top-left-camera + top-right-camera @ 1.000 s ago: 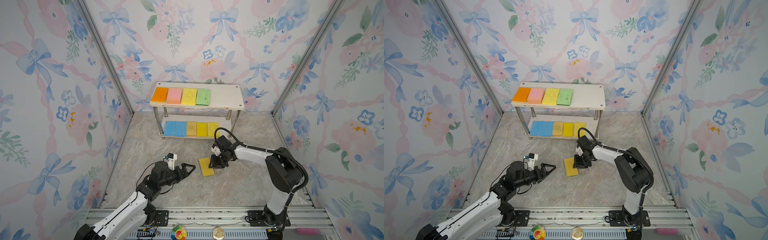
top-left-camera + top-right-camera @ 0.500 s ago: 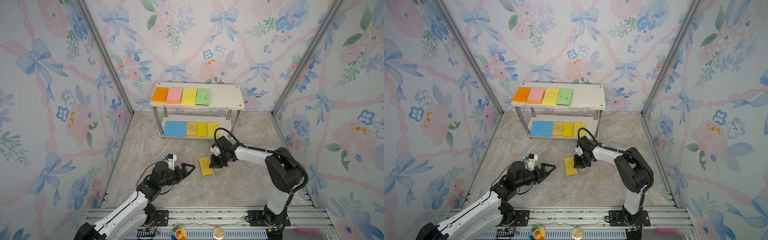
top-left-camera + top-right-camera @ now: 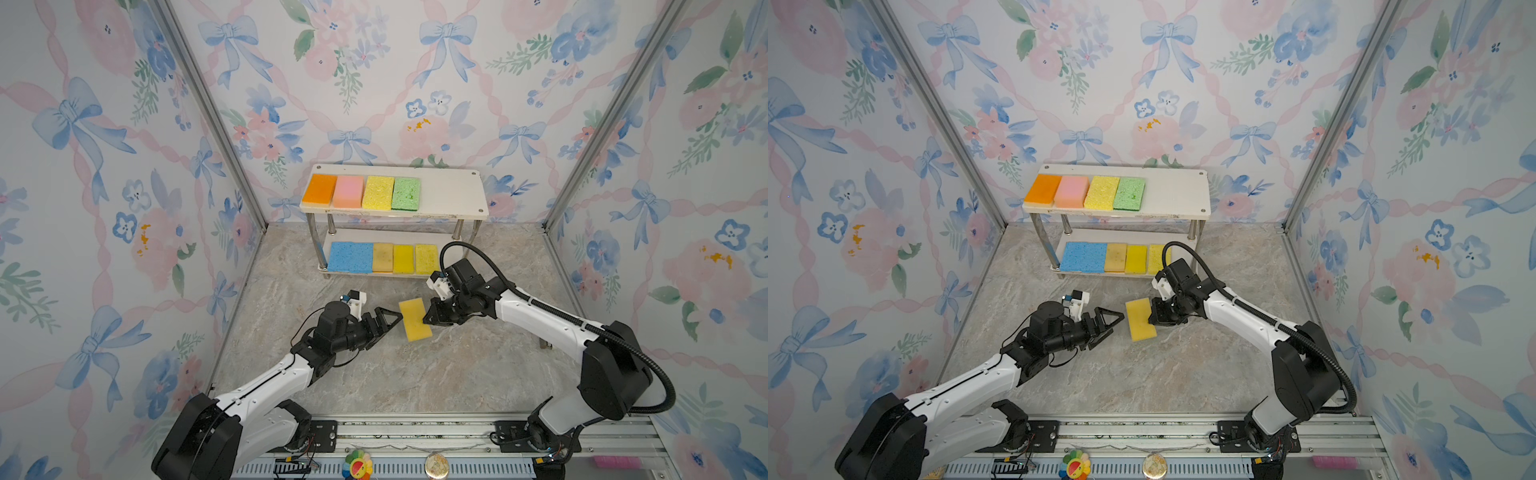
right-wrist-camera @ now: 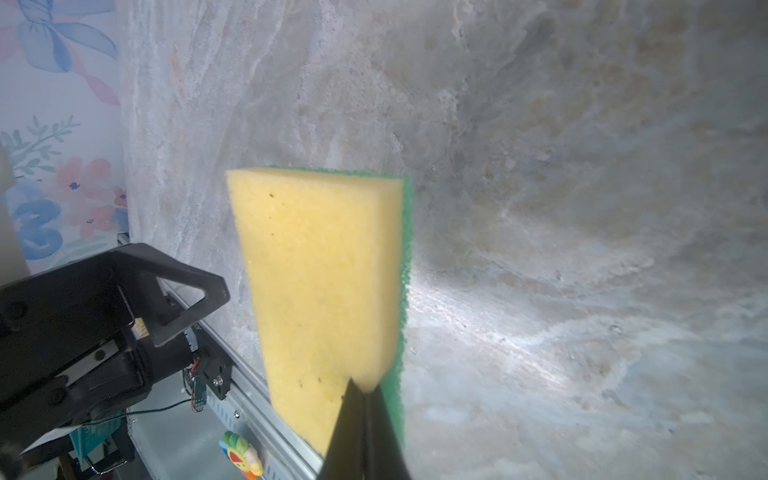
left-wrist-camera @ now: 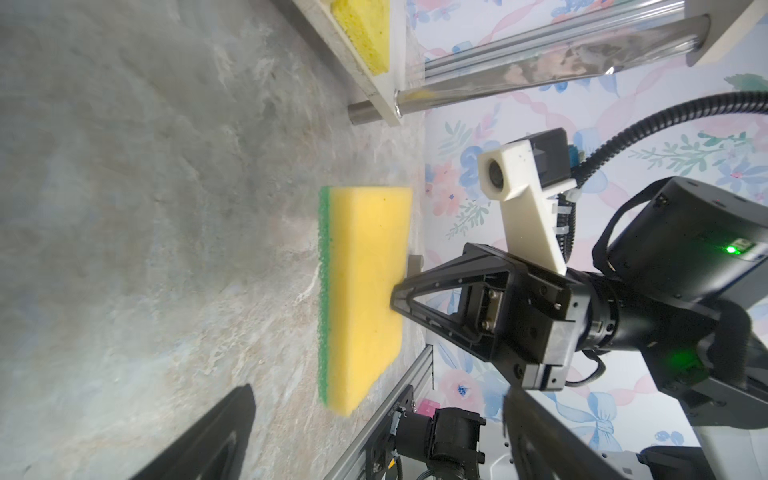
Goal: Place and organize the cleaning sponges onto the shelf
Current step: 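Grasp the yellow sponge with the right gripper, then lift the yellow sponge upright with the left gripper steadying it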
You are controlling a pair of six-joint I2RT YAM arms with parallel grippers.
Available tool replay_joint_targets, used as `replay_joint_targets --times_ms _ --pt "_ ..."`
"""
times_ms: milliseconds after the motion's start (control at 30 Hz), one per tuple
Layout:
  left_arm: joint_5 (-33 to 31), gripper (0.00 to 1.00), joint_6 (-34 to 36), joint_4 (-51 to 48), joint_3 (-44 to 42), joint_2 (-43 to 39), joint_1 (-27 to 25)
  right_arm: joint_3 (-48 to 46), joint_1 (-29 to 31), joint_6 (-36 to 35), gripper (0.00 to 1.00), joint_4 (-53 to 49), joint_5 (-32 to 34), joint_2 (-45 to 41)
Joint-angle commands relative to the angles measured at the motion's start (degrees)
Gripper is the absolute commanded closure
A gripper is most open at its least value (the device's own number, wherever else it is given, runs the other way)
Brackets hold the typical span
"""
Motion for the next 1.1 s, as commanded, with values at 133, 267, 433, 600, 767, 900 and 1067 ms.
replay_joint_targets --times_ms 133,267,433,600,767,900,1067 --pt "3.14 0.11 2.17 2.11 8.41 5.77 -2.78 4.83 -0.24 -0.38 0.95 -5.13 -7.67 -4.64" --pt "2.94 0.17 2.26 2.11 10.33 6.95 -2.92 5.88 -0.21 -0.59 0.95 -7.06 -7.58 -6.32" --pt "2.8 0.33 2.78 2.11 11.89 7.95 -3.16 5.76 -0.44 -0.39 0.94 -7.92 -7.05 -7.59" --pt "3.13 0.43 3.45 2.11 12.63 8.95 -3.28 5.81 -0.24 0.57 0.92 -7.66 -6.88 -8.54" --pt "3.36 0.62 4.1 2.13 12.65 9.44 -3.28 6.67 -0.26 1.01 0.86 -9.01 -6.95 -9.38" --pt "3.13 0.8 4.37 2.58 12.65 10.01 -3.21 6.4 -0.69 1.41 0.8 -9.65 -8.4 -9.84" --pt "3.38 0.87 4.46 3.17 14.98 11.03 -3.19 5.98 -1.85 2.88 0.59 -11.08 -8.61 -12.03"
